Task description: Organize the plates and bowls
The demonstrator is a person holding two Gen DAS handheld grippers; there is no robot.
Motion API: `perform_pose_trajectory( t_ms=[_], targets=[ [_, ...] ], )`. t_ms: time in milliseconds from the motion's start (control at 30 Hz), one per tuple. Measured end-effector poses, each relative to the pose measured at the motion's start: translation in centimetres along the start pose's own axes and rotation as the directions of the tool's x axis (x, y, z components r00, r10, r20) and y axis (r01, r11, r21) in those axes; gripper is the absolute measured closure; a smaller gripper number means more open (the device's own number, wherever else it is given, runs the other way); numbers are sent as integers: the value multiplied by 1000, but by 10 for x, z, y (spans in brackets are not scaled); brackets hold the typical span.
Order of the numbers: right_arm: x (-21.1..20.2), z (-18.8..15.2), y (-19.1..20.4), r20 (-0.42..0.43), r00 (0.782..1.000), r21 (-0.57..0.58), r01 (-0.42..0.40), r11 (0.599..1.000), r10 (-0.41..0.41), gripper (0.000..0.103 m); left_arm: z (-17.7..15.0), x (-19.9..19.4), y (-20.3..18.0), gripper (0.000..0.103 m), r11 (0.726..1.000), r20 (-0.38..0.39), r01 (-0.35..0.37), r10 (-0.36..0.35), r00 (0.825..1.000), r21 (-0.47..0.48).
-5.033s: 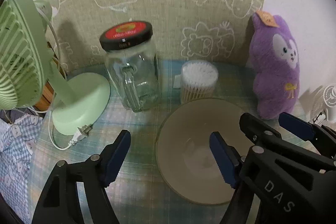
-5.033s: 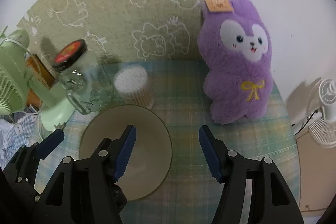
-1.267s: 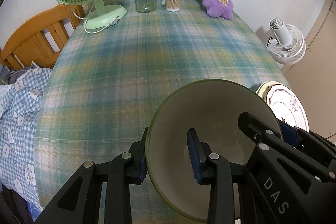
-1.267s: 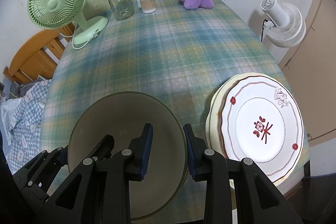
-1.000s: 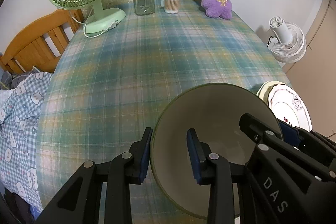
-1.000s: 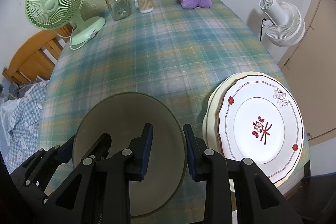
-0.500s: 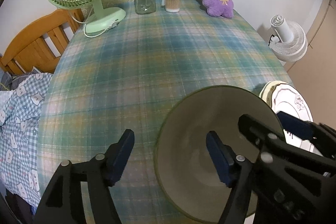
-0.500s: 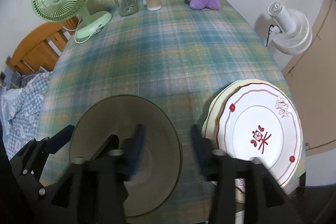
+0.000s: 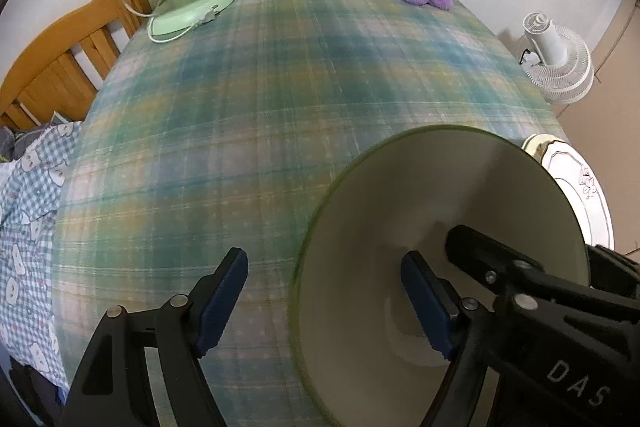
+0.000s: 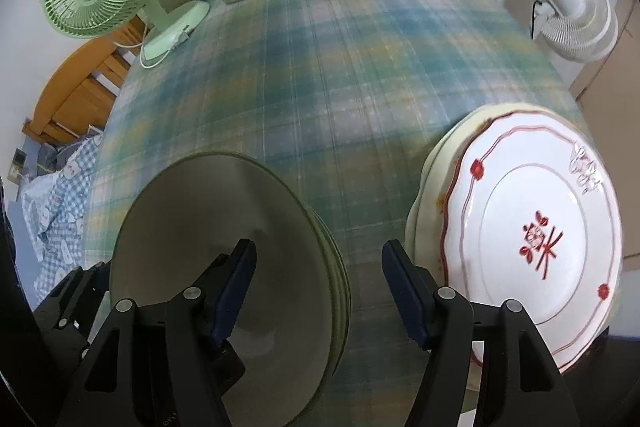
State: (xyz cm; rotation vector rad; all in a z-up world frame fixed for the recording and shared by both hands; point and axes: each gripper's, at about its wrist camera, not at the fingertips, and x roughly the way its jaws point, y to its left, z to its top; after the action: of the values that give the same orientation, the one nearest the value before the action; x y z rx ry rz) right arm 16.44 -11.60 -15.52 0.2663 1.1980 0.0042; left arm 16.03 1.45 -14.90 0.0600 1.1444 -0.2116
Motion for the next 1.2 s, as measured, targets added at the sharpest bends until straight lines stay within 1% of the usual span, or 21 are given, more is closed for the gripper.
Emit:
perform_pose_trajectory(
  t_ms=[100,200,300,367,400,433,467,500,700,767,867,967,1200],
  targets=[
    [4,0,-4,-9,1000,25,-17,1000,17,36,0,-1,-4,22,1000,13,-9,9,1000,13],
    [9,0,-7,-22,999,44,-31,999,32,40,0,0,-5,22,1000,15,0,0,1000,14],
    [11,1,-7,-31,999,44,-38,998,39,46,1,0,-5,22,1000,12,1,-1,1000,11],
    [10,1,-6,-32,998,38,-48,998,49,52,1,0,-5,22,1000,10,5,-5,1000,5],
    [9,1,-5,-30,998,30,-46,998,47,53,1,0,-5,24,1000,8,7,-7,1000,2],
    [9,1,-2,-28,998,16,-48,999,48,58,0,0,-5,31,1000,3,19,-19,1000,-2],
    [9,2,-1,-27,998,6,-52,999,52,61,0,-1,-7,36,999,-4,45,-45,999,0],
    [8,2,3,-26,999,-16,-45,999,45,61,0,-3,-9,42,998,-6,55,-55,998,7],
    [8,4,5,-35,999,-42,-28,999,27,62,0,-4,-13,43,999,-12,41,-41,999,8],
    [7,4,6,-35,999,-50,-25,998,24,61,0,-5,-13,45,999,-19,40,-40,999,4],
    [4,2,5,-39,999,-55,-25,998,22,61,0,-9,-14,47,999,-20,36,-35,999,31],
    [1,2,5,-43,999,-56,-25,998,23,61,0,-12,-14,49,999,-20,38,-37,999,22],
    [-25,6,12,12,1000,-58,-14,998,15,61,9,-35,-14,50,999,18,38,-39,999,27]
  ],
)
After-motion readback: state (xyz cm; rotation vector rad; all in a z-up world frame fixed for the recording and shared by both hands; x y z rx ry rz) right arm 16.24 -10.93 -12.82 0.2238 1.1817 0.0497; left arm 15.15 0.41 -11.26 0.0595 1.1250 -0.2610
